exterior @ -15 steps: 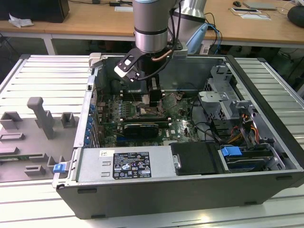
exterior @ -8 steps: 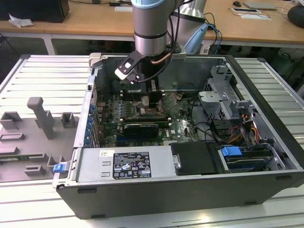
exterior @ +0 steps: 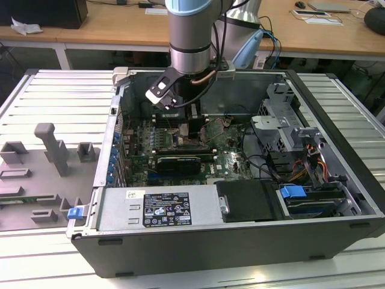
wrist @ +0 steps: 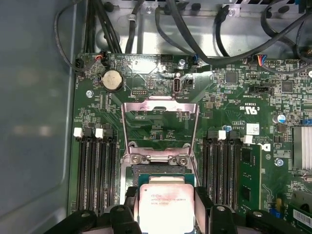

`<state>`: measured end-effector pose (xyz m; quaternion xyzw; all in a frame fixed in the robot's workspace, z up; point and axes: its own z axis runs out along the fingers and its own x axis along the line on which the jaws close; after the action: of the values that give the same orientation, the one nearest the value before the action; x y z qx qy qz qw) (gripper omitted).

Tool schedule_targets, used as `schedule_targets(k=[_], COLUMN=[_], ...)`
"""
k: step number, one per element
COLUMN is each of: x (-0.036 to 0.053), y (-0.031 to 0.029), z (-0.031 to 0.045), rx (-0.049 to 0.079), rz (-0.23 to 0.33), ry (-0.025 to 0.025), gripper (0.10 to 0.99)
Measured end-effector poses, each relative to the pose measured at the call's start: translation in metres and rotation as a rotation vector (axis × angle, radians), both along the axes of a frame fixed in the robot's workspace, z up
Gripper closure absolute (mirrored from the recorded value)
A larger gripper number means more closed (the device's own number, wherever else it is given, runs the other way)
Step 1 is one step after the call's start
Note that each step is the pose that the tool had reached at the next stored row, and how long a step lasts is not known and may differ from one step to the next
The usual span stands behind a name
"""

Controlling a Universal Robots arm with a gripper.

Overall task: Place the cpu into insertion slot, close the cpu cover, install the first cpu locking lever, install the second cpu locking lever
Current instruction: 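Place the cpu into insertion slot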

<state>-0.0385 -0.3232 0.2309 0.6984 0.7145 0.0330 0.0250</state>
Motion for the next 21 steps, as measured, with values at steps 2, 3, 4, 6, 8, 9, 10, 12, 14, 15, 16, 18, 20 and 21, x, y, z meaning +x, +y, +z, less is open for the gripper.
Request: schedule_targets(k=[2, 3, 4, 6, 8, 9, 10, 12, 14, 15, 16, 18, 20, 21], x=[0.0, 0.0, 0.0, 0.0, 0.0, 0.0, 0.0, 0.0, 0.0, 0.0, 0.0, 0.0, 0.0, 0.0], y=[0.0, 0.0, 0.0, 0.0, 0.0001, 0.0001, 0.0001, 0.0001, 0.0002, 0.0003, 0.0003, 0.0004, 0.0004, 0.0005], z=[-0.0014, -0.002, -0.0026, -0.004, -0.0049, -0.0054, -0.0057, -0.0069, -0.0079, -0.0082, -0.0085, -0.0091, -0.0098, -0.0101], rx=[0.0, 0.0, 0.0, 0.0, 0.0, 0.0, 0.0, 0.0, 0.0, 0.0, 0.0, 0.0, 0.0, 0.0], rz=[0.0, 0.0, 0.0, 0.0, 0.0, 0.0, 0.0, 0.0, 0.0, 0.0, 0.0, 0.0, 0.0, 0.0], ry=[0.0, 0.0, 0.0, 0.0, 0.0, 0.0001, 0.0, 0.0, 0.0, 0.0, 0.0001, 0.0, 0.0, 0.0], gripper=[0.545, 0.545, 0.545, 0.545, 0.545, 0.545, 0.545, 0.545, 0.545, 0.545, 0.545, 0.545, 0.545, 0.545])
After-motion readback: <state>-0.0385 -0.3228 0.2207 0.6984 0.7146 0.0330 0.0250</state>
